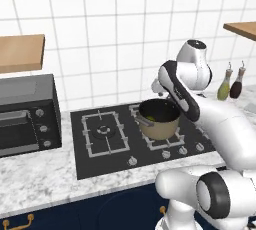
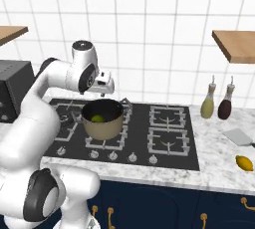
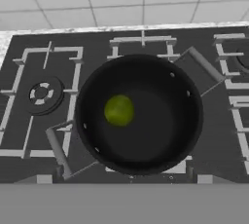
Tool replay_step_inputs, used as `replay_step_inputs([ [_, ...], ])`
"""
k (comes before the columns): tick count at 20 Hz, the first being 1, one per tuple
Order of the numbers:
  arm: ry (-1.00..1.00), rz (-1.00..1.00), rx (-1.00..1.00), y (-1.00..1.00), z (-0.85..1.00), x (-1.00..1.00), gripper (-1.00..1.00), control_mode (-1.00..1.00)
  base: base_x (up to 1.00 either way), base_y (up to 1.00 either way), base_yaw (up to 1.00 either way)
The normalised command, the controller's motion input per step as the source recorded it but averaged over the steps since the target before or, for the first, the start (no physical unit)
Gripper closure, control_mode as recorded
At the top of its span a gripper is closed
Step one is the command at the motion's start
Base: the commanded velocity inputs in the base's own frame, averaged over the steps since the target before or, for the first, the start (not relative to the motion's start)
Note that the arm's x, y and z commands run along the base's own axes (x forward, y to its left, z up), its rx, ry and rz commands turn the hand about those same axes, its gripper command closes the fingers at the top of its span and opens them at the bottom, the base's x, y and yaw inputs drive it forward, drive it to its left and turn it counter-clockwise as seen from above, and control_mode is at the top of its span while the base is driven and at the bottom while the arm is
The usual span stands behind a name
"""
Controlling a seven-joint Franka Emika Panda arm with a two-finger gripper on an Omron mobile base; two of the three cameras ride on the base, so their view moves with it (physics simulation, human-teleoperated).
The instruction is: Put the lime and lemon in the pot. Retrieve the spatula and lightly stir the vegetables in the pot.
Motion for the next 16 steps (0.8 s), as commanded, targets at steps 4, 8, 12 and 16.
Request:
replay_step_inputs([
  [4,-0.24,0.09,-0.02,0.0,0.59,-1.0,-1.0,-1.0,0.0,0.0,0.0],
  [8,-0.05,0.03,0.0,0.0,0.05,-0.35,-1.0,1.0,0.0,0.0,0.0],
  [12,0.0,0.0,0.0,0.0,0.0,0.0,-1.0,1.0,-0.01,-0.71,0.01],
  [16,0.0,0.0,0.0,0.0,0.0,0.0,-1.0,1.0,0.0,-1.0,0.0],
])
